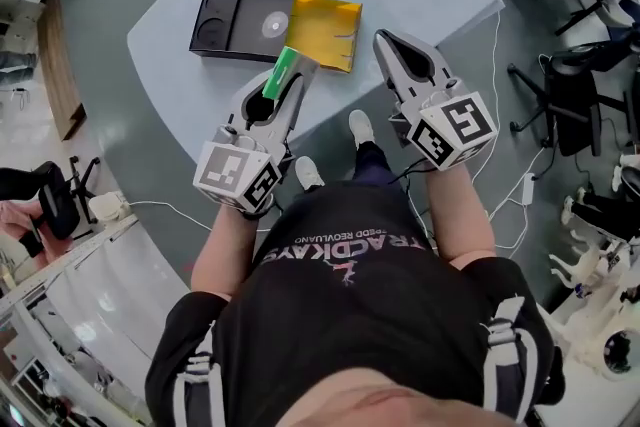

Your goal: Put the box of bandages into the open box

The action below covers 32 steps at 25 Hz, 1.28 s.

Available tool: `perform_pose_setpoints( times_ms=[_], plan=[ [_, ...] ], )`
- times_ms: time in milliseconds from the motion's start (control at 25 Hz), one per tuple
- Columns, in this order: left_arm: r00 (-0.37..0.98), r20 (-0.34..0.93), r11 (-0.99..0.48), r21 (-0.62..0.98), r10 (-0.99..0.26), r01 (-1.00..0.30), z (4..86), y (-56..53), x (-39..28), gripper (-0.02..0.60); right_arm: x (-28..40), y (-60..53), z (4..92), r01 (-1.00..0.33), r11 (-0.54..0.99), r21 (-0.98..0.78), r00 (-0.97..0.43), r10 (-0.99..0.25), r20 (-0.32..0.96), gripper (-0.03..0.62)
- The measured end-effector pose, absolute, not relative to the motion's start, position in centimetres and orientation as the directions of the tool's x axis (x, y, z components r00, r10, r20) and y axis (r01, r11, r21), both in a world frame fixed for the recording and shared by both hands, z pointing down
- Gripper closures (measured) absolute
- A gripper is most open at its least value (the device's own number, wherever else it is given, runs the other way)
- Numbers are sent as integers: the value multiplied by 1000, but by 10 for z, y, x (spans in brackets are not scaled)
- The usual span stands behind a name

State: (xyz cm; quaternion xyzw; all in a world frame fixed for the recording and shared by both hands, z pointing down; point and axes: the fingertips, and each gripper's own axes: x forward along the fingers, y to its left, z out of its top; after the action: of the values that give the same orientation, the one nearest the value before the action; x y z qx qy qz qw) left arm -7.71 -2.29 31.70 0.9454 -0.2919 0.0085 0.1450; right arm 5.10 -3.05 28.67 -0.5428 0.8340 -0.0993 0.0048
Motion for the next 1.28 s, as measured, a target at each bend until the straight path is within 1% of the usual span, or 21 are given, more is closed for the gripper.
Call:
perform_pose_setpoints(
  times_ms=[360,640,1040,1280],
  plan=[
    [789,172,-730,305,-589,-612,351,-66,-40,480,92,-79,317,-885,423,-196,-453,-880,143,582],
    [752,244,-659,370,-612,-655,384,-92,-19,480,112,-112,340,-859,458,-229,-499,-849,173,582],
    [690,333,-552,423,-643,-718,434,-124,18,480,131,-156,385,-792,548,-268,-606,-758,242,582],
    [644,391,-473,452,-657,-756,469,-137,24,480,129,-174,417,-754,585,-298,-656,-697,289,582]
  ],
)
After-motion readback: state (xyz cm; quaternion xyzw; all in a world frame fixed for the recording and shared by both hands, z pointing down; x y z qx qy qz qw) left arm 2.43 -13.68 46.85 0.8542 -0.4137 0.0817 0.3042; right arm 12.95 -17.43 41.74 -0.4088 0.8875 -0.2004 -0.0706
